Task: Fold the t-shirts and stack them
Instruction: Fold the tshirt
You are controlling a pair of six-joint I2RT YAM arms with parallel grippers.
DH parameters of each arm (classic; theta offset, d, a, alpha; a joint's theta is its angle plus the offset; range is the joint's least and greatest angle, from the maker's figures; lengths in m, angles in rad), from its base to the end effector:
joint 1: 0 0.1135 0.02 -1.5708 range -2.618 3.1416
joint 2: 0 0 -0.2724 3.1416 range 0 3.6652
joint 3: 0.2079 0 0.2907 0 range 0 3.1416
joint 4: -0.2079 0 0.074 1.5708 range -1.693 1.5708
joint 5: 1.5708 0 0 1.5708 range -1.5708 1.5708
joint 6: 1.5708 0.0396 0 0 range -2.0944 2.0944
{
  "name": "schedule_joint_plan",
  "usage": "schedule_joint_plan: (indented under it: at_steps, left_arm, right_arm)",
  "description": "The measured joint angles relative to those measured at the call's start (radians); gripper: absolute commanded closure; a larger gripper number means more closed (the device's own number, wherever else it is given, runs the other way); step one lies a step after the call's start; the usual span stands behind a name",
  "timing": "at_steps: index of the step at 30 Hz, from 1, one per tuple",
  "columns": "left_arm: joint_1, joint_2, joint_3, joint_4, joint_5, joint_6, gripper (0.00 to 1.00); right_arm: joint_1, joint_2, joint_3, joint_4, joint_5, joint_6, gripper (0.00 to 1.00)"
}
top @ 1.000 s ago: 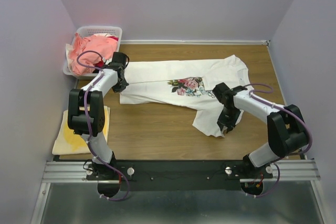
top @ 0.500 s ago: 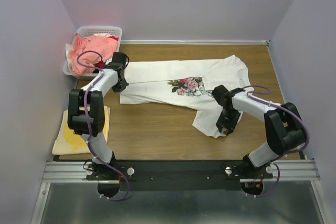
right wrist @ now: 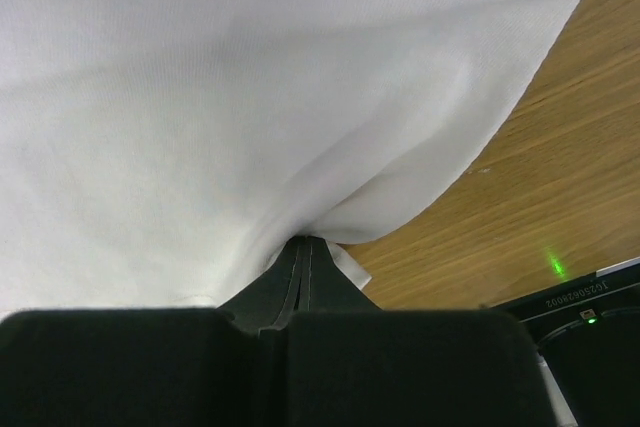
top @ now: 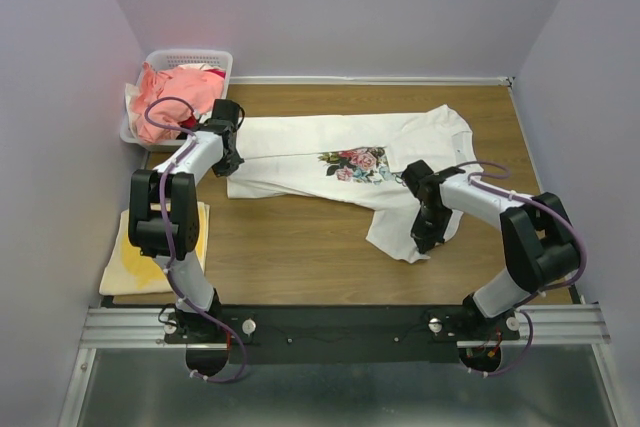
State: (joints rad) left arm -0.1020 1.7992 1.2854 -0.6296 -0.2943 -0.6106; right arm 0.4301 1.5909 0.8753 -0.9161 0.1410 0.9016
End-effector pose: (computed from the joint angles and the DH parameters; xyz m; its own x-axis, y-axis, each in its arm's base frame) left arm 0.4043 -0.0298 0.1894 -0.7290 -0.4769 -0.4910 -0.5372 0.8432 -0.0214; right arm 0.2501 0.1086 0.1315 -0.8927 0.4448 -0.0723 0.4507 0.8825 -0.1348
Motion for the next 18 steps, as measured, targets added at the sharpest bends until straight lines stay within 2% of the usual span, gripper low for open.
schedule_joint_plan:
  at_steps: [8, 18]
  left_arm:
    - [0.003, 0.000, -0.002, 0.000, 0.000, 0.008, 1.00]
    - [0.003, -0.051, -0.039, -0.003, 0.013, 0.028, 1.00]
  right_arm:
    - [0.003, -0.015, 0.016, -0.039, 0.010, 0.011, 0.99]
    - [0.005, -0.121, 0.257, -0.223, 0.161, 0.034, 0.99]
